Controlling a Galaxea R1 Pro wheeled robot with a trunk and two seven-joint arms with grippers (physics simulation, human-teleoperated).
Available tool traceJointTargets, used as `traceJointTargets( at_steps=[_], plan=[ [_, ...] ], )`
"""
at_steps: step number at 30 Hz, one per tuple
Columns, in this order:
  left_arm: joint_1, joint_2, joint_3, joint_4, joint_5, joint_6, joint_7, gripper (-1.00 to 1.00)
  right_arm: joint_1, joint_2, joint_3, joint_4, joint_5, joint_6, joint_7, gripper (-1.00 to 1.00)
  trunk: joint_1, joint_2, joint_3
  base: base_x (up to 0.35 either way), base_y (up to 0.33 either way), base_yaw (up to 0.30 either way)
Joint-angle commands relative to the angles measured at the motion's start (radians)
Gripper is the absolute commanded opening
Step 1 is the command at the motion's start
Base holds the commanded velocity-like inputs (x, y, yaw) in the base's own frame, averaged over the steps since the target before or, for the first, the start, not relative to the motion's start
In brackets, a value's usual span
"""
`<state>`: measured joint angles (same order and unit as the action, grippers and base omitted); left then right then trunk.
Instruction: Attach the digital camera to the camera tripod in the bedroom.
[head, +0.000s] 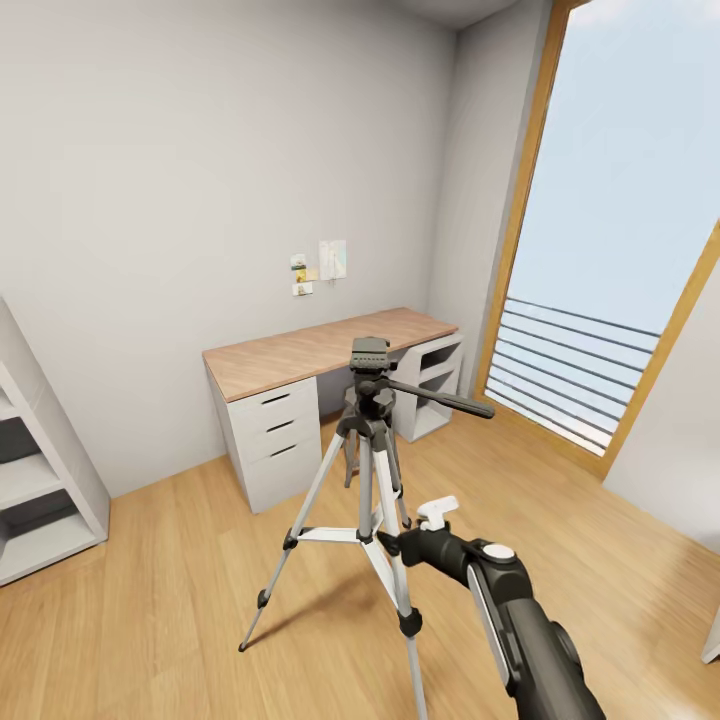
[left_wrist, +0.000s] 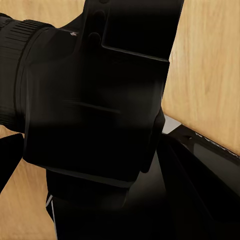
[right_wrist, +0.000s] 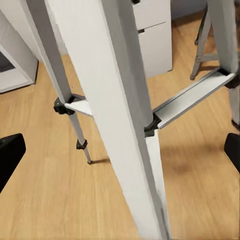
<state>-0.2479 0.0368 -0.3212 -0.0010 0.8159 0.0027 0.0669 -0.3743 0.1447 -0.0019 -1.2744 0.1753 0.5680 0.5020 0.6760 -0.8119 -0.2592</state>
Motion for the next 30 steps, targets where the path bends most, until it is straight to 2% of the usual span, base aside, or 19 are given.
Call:
traceJointTargets(
  at_steps=[1,4,9,11,12,15,23,30],
  plan=[
    [-0.001,0.0,-0.009,0.0,0.005,0.0,0.002,-1.0,-0.003,0.001,-0.001,0.004,0.01,-0.002,-0.002,1.0,0.0,-0.001,-0.001,0.0,0.0,0.0],
    [-0.001,0.0,-0.009,0.0,0.005,0.0,0.002,-1.0,-0.014,0.004,-0.001,0.046,0.007,-0.017,-0.031,1.0,0.0,-0.001,-0.001,0.0,0.0,0.0],
    [-0.001,0.0,-0.008,0.0,0.006,0.0,0.002,-1.0,-0.057,0.007,-0.002,0.12,0.006,-0.048,-0.04,1.0,0.0,-0.001,-0.001,0.0,0.0,0.0],
    [-0.001,0.0,-0.008,0.0,0.006,0.0,0.002,-1.0,-0.08,0.008,-0.002,0.165,0.006,-0.066,-0.042,1.0,0.0,-0.001,-0.001,0.0,0.0,0.0],
    [-0.001,0.0,-0.008,0.0,0.006,0.0,0.002,-1.0,-0.117,0.008,-0.003,0.238,0.006,-0.096,-0.043,1.0,0.0,-0.001,-0.001,0.0,0.0,0.0],
    [-0.001,0.0,-0.008,0.0,0.006,0.0,0.003,-1.0,-0.131,0.008,-0.003,0.271,0.007,-0.113,-0.043,1.0,0.0,-0.001,-0.001,0.0,0.0,0.0],
    [-0.001,0.0,-0.007,0.0,0.006,0.0,0.004,-1.0,-0.14,0.009,-0.003,0.294,0.008,-0.131,-0.049,1.0,0.0,-0.001,-0.001,0.0,0.0,0.0],
    [-0.001,0.0,-0.007,0.0,0.006,0.0,0.004,-1.0,-0.141,0.01,-0.003,0.307,0.006,-0.186,-0.093,1.0,0.0,-0.001,-0.001,0.0,0.0,0.0]
  ],
)
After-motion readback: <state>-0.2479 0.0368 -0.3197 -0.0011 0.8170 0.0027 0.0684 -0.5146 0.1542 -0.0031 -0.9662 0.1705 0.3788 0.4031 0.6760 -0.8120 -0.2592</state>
